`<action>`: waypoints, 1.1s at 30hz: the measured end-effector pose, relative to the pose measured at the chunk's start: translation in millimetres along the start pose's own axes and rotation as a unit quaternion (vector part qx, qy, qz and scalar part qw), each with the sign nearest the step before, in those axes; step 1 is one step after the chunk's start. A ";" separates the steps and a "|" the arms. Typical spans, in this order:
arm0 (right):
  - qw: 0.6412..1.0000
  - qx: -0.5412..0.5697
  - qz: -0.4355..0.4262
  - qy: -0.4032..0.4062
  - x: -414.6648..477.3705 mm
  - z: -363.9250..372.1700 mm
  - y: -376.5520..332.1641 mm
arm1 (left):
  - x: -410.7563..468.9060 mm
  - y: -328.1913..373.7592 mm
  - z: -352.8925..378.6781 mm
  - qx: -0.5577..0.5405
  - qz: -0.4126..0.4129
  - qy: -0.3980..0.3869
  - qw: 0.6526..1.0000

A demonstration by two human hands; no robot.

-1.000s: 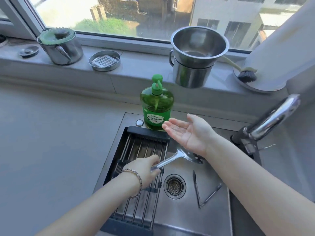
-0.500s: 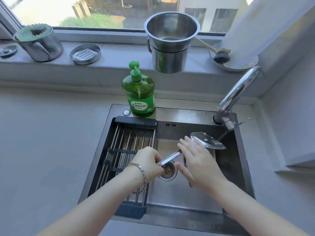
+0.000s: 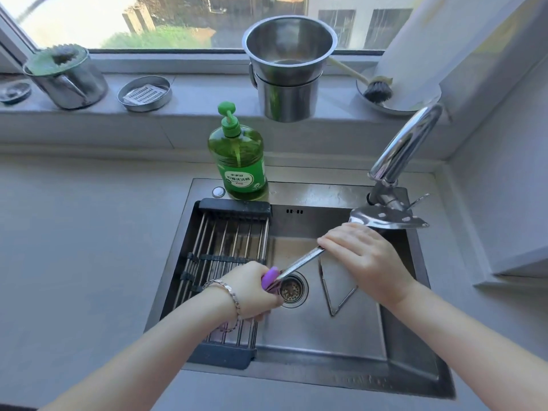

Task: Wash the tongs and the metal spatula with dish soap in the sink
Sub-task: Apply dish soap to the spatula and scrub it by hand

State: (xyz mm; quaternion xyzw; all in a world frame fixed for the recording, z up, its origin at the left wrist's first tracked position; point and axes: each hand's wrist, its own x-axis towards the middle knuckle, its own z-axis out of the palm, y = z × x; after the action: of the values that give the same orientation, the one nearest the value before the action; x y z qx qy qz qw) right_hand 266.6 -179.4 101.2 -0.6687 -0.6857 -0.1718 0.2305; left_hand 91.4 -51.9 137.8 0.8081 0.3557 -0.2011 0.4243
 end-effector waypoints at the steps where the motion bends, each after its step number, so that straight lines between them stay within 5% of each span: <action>1: 1.000 -0.009 0.015 0.003 -1.4 0.5 2.7 | -0.9 -2.4 -0.4 0.008 -0.018 0.005 1.000; 4: 0.998 -0.003 0.061 0.002 -8.3 13.1 -16.6 | -0.6 -3.5 6.1 0.061 -0.026 0.079 0.995; 9: 0.996 0.076 0.002 -0.040 -16.2 22.7 -58.7 | -3.1 -1.8 19.9 0.083 -0.009 0.138 0.987; 13: 0.991 0.035 0.123 -0.033 -15.2 15.3 -36.3 | -5.8 -5.0 18.7 0.079 -0.003 0.184 0.980; 15: 0.993 0.039 0.101 -0.054 -16.5 15.4 -48.6 | -6.1 -4.2 19.2 0.103 -0.005 0.197 0.975; 17: 0.991 0.097 0.020 -0.087 -22.7 13.6 -61.7 | -7.0 -3.7 21.8 0.130 -0.004 0.196 0.972; 19: 0.979 0.185 0.083 -0.033 -23.8 5.4 -59.6 | -9.0 -4.8 24.8 0.147 0.002 0.205 0.968; 21: 0.915 0.263 0.296 0.081 -19.4 -7.3 -60.3 | -11.7 -6.1 27.7 0.152 0.006 0.222 0.963; 24: 0.678 0.388 0.605 0.154 -5.4 -14.9 -67.9 | -12.5 -6.6 30.3 0.143 0.002 0.236 0.961; 28: 0.437 0.604 0.654 0.130 13.2 -8.4 -70.6 | -11.3 -4.1 33.1 0.142 -0.008 0.227 0.963; 33: 0.402 0.618 0.669 0.100 25.7 -2.9 -88.1 | -13.7 -0.5 36.3 0.183 0.002 0.224 0.957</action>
State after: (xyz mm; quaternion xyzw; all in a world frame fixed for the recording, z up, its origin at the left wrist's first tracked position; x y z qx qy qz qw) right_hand 179.2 -163.5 124.1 -0.5676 0.0887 0.4414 0.6893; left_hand 81.1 -87.4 125.8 0.8971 0.3969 -0.0753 0.1787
